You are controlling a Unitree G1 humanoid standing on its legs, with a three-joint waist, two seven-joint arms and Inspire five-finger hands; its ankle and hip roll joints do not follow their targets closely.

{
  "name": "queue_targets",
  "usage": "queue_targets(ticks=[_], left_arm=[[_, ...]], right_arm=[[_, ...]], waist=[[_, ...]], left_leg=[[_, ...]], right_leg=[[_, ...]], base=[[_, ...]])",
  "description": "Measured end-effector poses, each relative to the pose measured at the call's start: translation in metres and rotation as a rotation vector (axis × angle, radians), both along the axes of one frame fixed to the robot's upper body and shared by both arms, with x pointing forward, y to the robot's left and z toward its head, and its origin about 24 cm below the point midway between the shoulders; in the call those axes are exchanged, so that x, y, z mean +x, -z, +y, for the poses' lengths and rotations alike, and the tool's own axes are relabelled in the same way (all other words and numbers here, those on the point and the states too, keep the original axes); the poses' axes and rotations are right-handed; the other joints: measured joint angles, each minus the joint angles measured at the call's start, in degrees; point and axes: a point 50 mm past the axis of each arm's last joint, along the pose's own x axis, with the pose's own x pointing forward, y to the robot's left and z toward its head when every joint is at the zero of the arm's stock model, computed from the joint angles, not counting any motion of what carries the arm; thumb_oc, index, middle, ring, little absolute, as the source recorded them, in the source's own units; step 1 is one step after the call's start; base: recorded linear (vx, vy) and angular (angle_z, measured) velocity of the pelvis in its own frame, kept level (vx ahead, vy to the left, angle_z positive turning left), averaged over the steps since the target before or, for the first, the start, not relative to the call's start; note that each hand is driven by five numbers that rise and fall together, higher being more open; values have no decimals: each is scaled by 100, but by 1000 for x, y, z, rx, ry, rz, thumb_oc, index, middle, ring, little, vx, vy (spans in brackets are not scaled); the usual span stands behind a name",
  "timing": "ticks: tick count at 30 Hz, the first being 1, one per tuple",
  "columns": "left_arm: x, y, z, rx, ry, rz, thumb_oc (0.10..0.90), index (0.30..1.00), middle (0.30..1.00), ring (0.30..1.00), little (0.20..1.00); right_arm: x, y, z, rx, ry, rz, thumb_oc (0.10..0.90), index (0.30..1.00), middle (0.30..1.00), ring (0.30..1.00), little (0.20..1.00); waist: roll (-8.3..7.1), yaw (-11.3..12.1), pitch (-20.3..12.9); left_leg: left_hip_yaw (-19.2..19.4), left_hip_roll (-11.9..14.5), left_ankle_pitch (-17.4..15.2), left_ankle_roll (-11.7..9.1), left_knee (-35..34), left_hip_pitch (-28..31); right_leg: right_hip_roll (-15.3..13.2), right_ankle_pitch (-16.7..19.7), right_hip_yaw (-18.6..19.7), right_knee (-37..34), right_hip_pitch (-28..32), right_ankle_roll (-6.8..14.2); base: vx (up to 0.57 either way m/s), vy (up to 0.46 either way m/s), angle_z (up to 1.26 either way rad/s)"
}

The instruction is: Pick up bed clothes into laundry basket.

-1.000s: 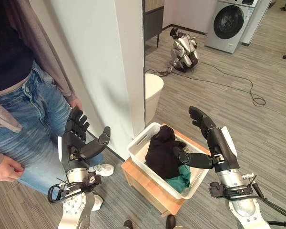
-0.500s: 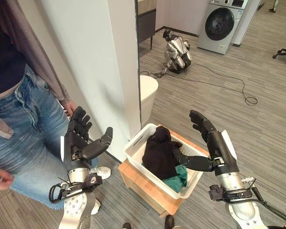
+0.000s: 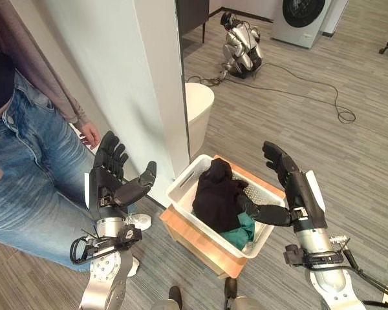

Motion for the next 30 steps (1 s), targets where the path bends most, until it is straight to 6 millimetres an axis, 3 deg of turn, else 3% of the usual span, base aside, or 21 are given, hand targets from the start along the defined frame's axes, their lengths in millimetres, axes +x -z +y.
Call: queue_targets(ticks=[10,23,30], left_arm=[[-2,-5,-3,2,27,-25,800,900,900,900,900],[-11,4,-1,2,13,22,800,900,900,900,900],[-14,8,1,1,6,43,800,900,900,900,900]], right_arm=[[0,-1,0,2,-1,-3,800,900,900,900,900],[-1,1,0,3,-10,7,800,900,900,900,900],[-1,2,2,16,-10,8,800,900,900,900,900]], waist=[[-1,-4,-10],[1,3,-367],[20,14,-384]], left_leg=[[-22,-9,-35,26,10,95],[-45,-12,-33,20,7,104],[-45,-13,-31,18,9,110]], right_leg=[[-9,4,-36,2,106,-8],[-16,-47,-57,1,124,36],[-17,-47,-56,1,130,35]], base=[[15,-1,2],[0,-1,0],[0,0,0]])
